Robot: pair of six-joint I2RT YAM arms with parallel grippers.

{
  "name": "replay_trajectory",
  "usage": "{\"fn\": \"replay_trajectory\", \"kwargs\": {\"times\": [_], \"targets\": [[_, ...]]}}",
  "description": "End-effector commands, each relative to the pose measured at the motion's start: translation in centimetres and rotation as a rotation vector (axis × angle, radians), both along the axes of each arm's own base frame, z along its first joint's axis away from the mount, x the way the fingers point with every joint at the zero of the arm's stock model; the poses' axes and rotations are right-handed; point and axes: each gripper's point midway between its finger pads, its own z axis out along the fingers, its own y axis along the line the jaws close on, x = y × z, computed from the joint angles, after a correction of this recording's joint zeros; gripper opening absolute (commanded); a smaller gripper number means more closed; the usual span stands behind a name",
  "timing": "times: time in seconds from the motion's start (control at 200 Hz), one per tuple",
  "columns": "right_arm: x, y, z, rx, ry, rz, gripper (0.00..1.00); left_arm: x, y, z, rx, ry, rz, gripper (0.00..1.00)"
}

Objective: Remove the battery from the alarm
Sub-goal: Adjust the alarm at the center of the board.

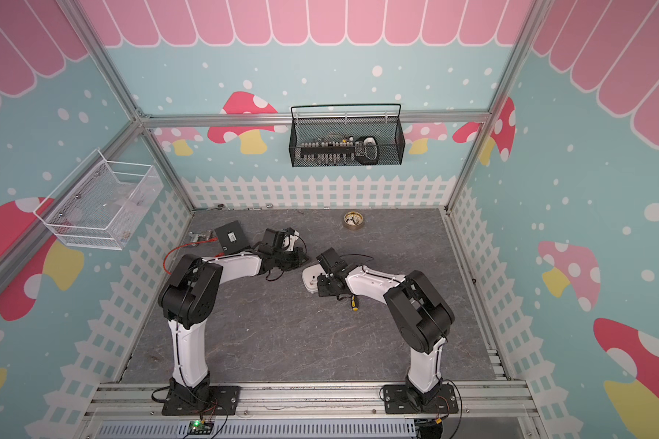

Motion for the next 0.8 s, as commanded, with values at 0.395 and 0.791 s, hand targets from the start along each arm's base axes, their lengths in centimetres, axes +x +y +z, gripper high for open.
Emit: {"fn": "replay_trajectory", "kwargs": {"times": [0.395, 0.791], "targets": [[1.4, 0.7, -1.4, 0.001, 0.014, 0.027, 0.00, -3.7, -0.7, -0.6, -0.028, 0.023, -0.077, 0.08], [2.0, 1.5, -0.9, 0.021, 0.005, 0.043, 0.00, -7.8, 0.9, -1.7, -0.012, 0.064, -0.063, 0.07]]}}
